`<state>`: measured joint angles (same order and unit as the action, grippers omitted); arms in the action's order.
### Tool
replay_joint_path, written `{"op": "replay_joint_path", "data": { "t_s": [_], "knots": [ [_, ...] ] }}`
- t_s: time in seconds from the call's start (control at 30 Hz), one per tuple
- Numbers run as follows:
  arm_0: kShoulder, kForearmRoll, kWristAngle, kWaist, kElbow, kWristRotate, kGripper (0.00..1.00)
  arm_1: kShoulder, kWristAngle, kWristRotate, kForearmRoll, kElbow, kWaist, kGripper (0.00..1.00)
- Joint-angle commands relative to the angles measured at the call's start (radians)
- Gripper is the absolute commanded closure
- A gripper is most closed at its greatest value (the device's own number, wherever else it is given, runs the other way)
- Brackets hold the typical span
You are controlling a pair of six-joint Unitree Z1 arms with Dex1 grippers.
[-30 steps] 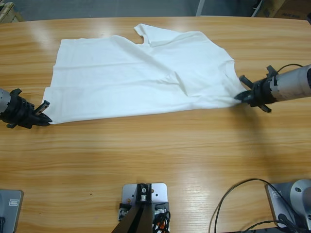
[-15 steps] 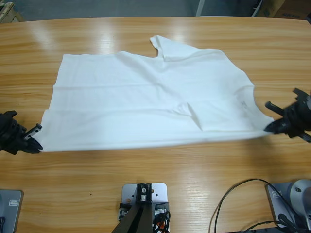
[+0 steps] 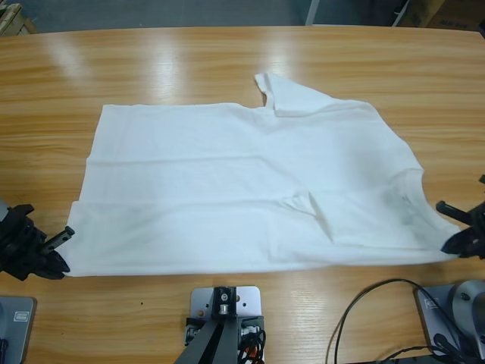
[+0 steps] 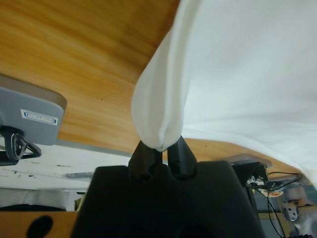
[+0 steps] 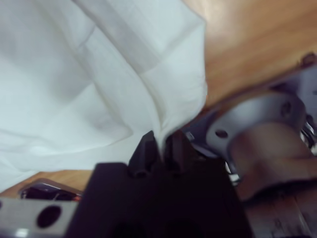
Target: Fold clothes
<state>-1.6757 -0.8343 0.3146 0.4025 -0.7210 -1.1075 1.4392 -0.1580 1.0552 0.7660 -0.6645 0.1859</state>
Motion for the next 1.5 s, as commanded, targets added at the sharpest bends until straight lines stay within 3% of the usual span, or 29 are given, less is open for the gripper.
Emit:
{"op": "replay_joint_path", "data": {
  "t_s": [0.03,0.23,0.3,0.33,0.37,0.47,0.6,0.7,0.8,0.87,0.97,1.07,1.2,1.3,1.5],
  "knots": [
    [0.087,-0.051,0.036,0.012,0.041,-0.067,1.000,-0.055,0.044,0.062,0.143,-0.039,0.018,0.004],
    [0.246,-0.100,0.054,0.012,0.019,-0.127,0.990,-0.178,0.113,0.000,0.165,-0.137,0.020,0.000],
    [0.344,-0.108,0.029,0.012,-0.025,-0.133,0.539,-0.207,0.111,-0.153,0.092,-0.193,0.022,0.004],
    [0.384,-0.136,0.005,0.012,-0.062,-0.130,0.373,-0.210,0.110,-0.231,0.073,-0.230,0.023,0.005],
    [0.408,-0.178,-0.015,0.012,-0.100,-0.128,0.292,-0.206,0.111,-0.301,0.055,-0.266,0.025,0.001],
    [0.422,-0.257,-0.032,0.012,-0.136,-0.138,0.285,-0.159,0.116,-0.478,0.045,-0.371,0.041,0.000],
    [0.424,-0.266,-0.015,0.012,-0.133,-0.149,0.285,-0.060,0.123,-0.515,0.038,-0.467,0.041,0.000],
    [0.403,-0.187,-0.077,0.012,-0.133,-0.109,0.276,0.147,0.131,-0.740,0.011,-0.636,0.108,0.000],
    [0.355,-0.006,-0.131,0.012,-0.121,0.047,0.049,0.307,0.274,-1.031,-0.024,-0.715,0.213,0.007],
    [0.308,0.080,-0.167,0.012,-0.114,0.159,0.036,0.357,0.271,-1.179,-0.108,-0.703,0.237,0.114],
    [0.238,0.165,-0.204,0.012,-0.112,0.390,0.036,0.427,0.250,-1.366,-0.194,-0.690,0.259,0.195],
    [0.197,0.179,-0.281,0.012,-0.110,0.553,0.036,0.470,0.185,-1.499,-0.203,-0.721,0.251,0.193],
    [0.171,0.201,-0.358,0.012,-0.114,0.651,0.037,0.559,0.170,-1.585,-0.201,-0.798,0.247,0.196],
    [0.155,0.214,-0.358,0.012,-0.118,0.657,0.036,0.639,0.139,-1.589,-0.182,-0.879,0.229,0.306],
    [0.100,0.231,-0.358,0.012,-0.114,0.658,0.036,0.727,0.055,-1.594,-0.116,-0.982,0.187,0.312]
  ]
}}
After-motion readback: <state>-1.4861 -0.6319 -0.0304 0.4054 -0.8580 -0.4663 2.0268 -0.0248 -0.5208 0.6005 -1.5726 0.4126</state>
